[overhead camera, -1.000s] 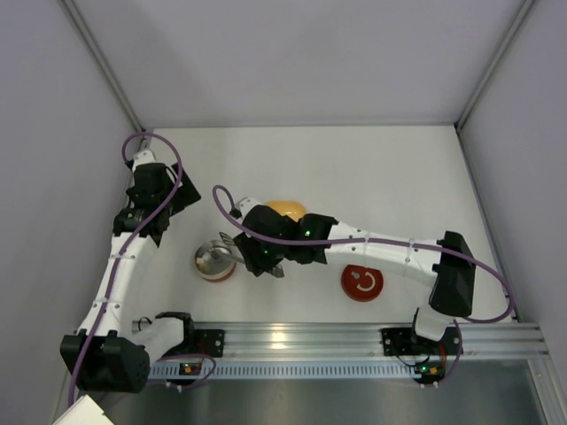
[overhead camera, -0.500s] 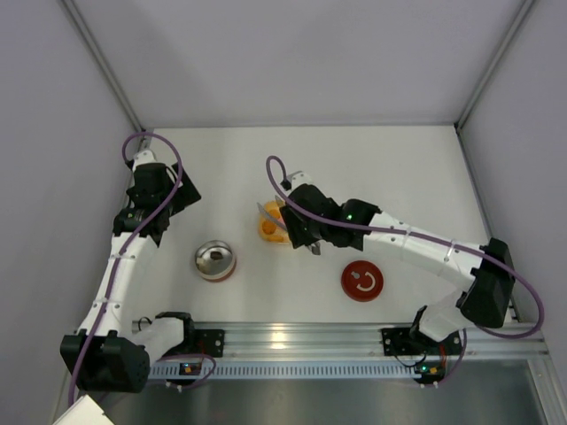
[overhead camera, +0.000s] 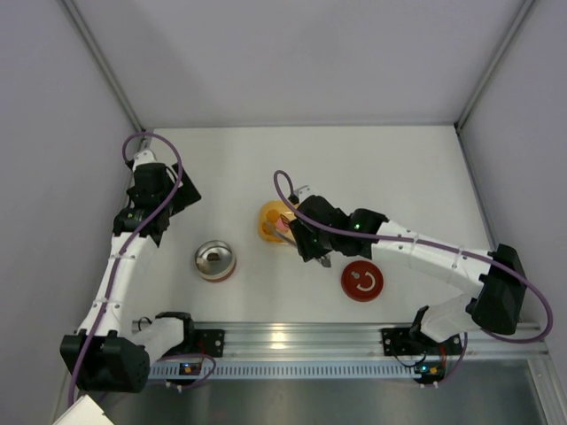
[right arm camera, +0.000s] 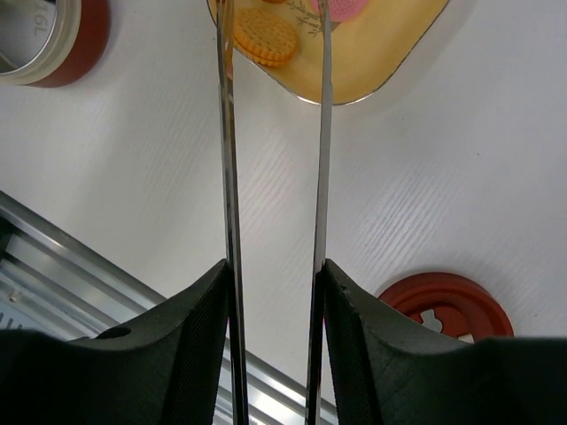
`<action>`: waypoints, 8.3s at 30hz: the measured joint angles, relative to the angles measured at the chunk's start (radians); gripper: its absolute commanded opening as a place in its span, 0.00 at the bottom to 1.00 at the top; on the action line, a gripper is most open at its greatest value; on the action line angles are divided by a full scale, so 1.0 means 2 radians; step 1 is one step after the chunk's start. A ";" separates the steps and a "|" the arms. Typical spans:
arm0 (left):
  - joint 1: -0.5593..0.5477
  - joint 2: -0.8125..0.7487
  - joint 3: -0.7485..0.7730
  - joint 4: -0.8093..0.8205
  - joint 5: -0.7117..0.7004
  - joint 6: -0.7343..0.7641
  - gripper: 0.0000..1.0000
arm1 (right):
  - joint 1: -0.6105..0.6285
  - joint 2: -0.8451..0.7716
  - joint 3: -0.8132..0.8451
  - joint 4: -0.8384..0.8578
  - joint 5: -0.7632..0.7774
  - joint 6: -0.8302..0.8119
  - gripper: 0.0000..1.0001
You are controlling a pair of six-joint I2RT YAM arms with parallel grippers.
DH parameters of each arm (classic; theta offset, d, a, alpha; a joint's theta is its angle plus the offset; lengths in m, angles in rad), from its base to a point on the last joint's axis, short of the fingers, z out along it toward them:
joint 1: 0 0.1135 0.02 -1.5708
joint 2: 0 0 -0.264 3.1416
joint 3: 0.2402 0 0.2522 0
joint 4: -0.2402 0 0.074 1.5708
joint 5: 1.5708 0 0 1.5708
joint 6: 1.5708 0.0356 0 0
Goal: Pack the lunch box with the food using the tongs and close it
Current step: Pick up the fake food from the plate, then place the fake food in the packing box, then pick up the fake food from the plate, then place the fake food in the packing box.
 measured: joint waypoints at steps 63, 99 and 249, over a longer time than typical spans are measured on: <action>0.000 0.001 0.000 0.000 0.004 0.000 0.99 | -0.011 0.024 -0.017 0.003 -0.004 -0.008 0.24; 0.000 0.003 0.000 0.000 0.006 0.000 0.99 | 0.090 0.078 0.127 0.010 -0.036 -0.010 0.15; 0.001 0.008 -0.002 0.000 0.007 0.000 0.99 | 0.139 0.150 0.160 0.003 -0.026 -0.006 0.33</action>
